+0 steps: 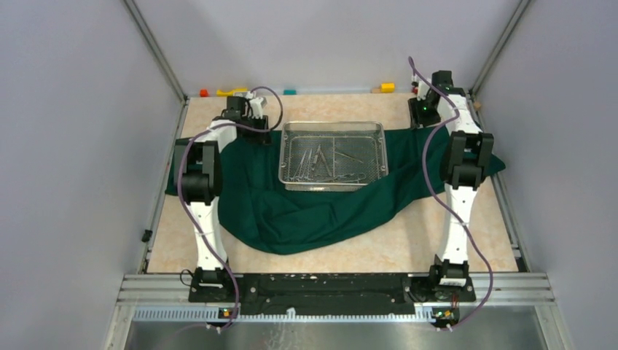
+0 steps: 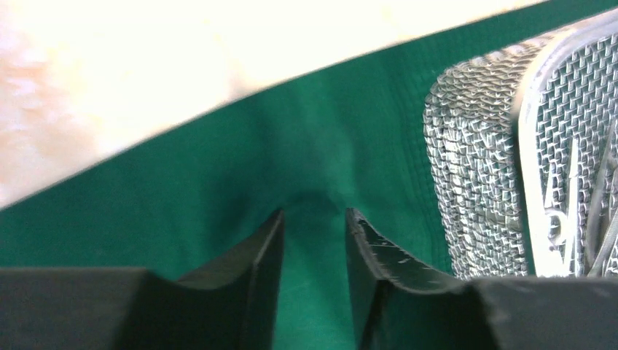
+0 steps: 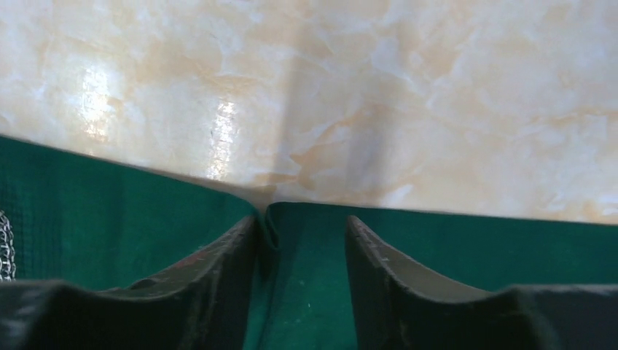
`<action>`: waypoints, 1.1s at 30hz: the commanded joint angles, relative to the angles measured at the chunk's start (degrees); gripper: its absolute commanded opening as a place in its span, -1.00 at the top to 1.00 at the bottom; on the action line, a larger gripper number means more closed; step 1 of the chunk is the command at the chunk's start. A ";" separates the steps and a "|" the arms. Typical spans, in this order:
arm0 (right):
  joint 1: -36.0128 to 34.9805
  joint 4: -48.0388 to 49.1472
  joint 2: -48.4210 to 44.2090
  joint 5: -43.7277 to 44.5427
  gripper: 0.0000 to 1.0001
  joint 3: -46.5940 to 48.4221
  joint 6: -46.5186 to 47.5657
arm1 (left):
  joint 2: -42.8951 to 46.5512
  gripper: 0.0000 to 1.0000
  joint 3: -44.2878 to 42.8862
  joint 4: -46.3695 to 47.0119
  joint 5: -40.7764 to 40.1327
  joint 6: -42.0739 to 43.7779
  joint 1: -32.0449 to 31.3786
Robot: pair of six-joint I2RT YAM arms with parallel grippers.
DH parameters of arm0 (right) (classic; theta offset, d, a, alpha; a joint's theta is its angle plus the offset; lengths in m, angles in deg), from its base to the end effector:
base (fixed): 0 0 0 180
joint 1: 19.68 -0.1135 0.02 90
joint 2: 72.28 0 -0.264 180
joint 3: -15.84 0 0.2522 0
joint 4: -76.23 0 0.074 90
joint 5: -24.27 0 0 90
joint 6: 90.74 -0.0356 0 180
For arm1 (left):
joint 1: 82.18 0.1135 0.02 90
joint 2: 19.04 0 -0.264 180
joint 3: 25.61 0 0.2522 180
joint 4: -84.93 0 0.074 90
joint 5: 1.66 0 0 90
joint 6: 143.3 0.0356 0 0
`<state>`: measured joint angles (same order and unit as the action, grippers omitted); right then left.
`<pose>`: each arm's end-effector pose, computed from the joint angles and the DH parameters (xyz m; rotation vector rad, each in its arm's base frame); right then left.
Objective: Open and lay out the surgical kit
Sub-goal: Move the surgical kit at the center of the board.
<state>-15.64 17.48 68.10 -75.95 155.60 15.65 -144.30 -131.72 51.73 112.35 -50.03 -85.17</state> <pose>0.5302 -0.0311 0.1853 -0.3408 2.5616 0.1019 0.4743 -0.0393 0.1620 0.3096 2.4247 -0.5164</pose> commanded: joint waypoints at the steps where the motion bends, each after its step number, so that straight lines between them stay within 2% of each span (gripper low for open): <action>1: 0.36 3.14 -7.48 1.69 -0.10 -1.27 0.67 | 2.08 -0.05 -1.43 0.79 -4.58 1.62 2.63; 4: 0.45 4.86 -11.78 1.82 -0.28 -5.06 1.61 | 5.81 -0.50 -0.22 0.75 -5.44 3.60 2.62; 5: 0.45 5.65 -13.35 1.86 -0.29 -6.55 1.82 | 7.27 -0.72 0.50 0.80 -6.02 4.56 2.62; 8: 0.45 7.32 -18.61 1.77 -0.32 -12.08 2.77 | 13.10 -0.88 4.26 -0.10 -8.34 6.98 4.22; 13: 0.45 10.31 -27.21 1.60 -0.33 -23.05 5.21 | 25.73 -0.89 17.15 0.66 -11.45 11.84 4.50; 19: 0.45 12.84 -35.76 -0.29 -0.33 -34.42 6.73 | 36.10 -0.75 29.26 0.18 -14.87 13.71 4.59; 26: 0.45 14.47 -42.48 -4.71 -0.33 -44.73 6.26 | 34.56 -0.66 33.44 0.23 -10.25 10.29 4.47; 33: 0.45 13.25 -45.46 -7.55 -0.33 -49.17 6.04 | 28.80 -0.64 32.82 0.74 -11.62 10.63 4.23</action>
<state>-15.38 29.76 27.16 -80.47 107.80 21.66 -113.28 -98.59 50.84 100.72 -38.84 -80.71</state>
